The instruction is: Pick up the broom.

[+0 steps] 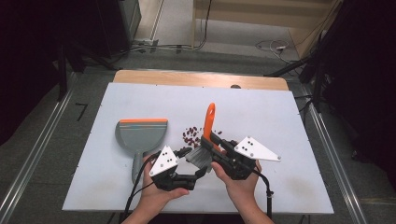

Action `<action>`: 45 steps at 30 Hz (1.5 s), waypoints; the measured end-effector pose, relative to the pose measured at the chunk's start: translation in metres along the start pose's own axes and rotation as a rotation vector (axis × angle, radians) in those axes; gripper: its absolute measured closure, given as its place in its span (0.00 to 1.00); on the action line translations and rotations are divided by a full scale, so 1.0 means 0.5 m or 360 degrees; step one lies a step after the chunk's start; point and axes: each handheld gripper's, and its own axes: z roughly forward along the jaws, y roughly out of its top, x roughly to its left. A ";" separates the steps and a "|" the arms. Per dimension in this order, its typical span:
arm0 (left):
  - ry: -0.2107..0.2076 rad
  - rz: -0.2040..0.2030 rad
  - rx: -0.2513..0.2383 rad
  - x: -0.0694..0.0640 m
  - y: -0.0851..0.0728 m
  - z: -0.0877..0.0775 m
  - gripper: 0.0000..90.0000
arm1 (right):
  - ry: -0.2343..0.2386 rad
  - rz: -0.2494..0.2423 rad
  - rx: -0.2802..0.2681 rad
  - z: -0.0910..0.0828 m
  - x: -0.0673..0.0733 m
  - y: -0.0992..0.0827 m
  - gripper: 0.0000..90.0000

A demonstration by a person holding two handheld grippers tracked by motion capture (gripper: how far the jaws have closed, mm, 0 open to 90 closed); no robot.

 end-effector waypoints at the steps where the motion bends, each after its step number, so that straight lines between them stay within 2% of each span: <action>1: -0.0010 0.0007 0.0011 -0.002 -0.001 0.002 0.30 | -0.0002 0.0001 0.0003 0.001 0.003 -0.001 0.77; 7: -0.0021 0.0018 0.0064 -0.007 -0.009 0.015 0.55 | -0.0013 0.0005 0.0006 0.006 0.015 -0.006 0.77; 11: -0.0046 0.0030 0.0060 -0.008 -0.010 0.014 0.71 | -0.0028 0.0003 0.0002 0.008 0.021 -0.009 0.77; 14: -0.0032 0.0023 0.0047 -0.004 -0.011 0.011 0.84 | -0.0035 -0.0005 0.0000 0.008 0.025 -0.009 0.77; 17: -0.0028 0.0020 0.0056 0.001 -0.009 0.007 0.92 | -0.0025 -0.0010 -0.0004 0.008 0.027 -0.009 0.77; 22: -0.0057 0.0012 0.0081 0.014 -0.007 -0.002 0.95 | -0.0002 -0.0050 0.0027 0.013 0.026 -0.006 0.75; 24: -0.0075 0.0004 0.0080 0.023 -0.005 -0.008 0.95 | 0.0022 -0.0117 0.0039 0.012 0.024 -0.001 0.65; 26: -0.0079 0.0004 0.0074 0.034 -0.001 -0.017 0.95 | 0.0065 -0.0145 0.0022 0.008 0.019 0.004 0.56; 28: -0.0095 -0.0015 0.0058 0.047 0.004 -0.027 0.95 | 0.0082 -0.0150 0.0029 0.004 0.012 0.008 0.51; 30: -0.0123 -0.0011 0.0051 0.060 0.009 -0.038 0.95 | 0.0135 -0.0160 0.0035 0.002 -0.002 0.011 0.51; 31: -0.0158 -0.0006 0.0058 0.066 0.012 -0.043 0.95 | 0.0169 -0.0161 0.0061 0.003 -0.008 0.011 0.51; 32: -0.0158 -0.0006 0.0058 0.066 0.012 -0.043 0.95 | 0.0197 -0.0171 0.0076 0.004 -0.015 0.010 0.51; 35: -0.0266 0.0027 0.0070 0.089 0.022 -0.061 0.95 | 0.0265 -0.0164 0.0119 0.007 -0.033 0.007 0.52; 38: -0.0327 0.0037 0.0067 0.103 0.024 -0.071 0.95 | 0.0342 -0.0178 0.0081 0.012 -0.048 0.001 0.51; 39: -0.0327 0.0037 0.0067 0.103 0.024 -0.071 0.95 | 0.0356 -0.0194 0.0079 0.014 -0.052 -0.001 0.51; 40: -0.0366 0.0044 0.0069 0.108 0.024 -0.074 0.95 | 0.0369 -0.0196 0.0093 0.016 -0.054 -0.003 0.51; 45: -0.0470 0.0067 0.0089 0.110 0.022 -0.073 0.95 | 0.0496 -0.0149 0.0217 0.025 -0.055 -0.009 0.51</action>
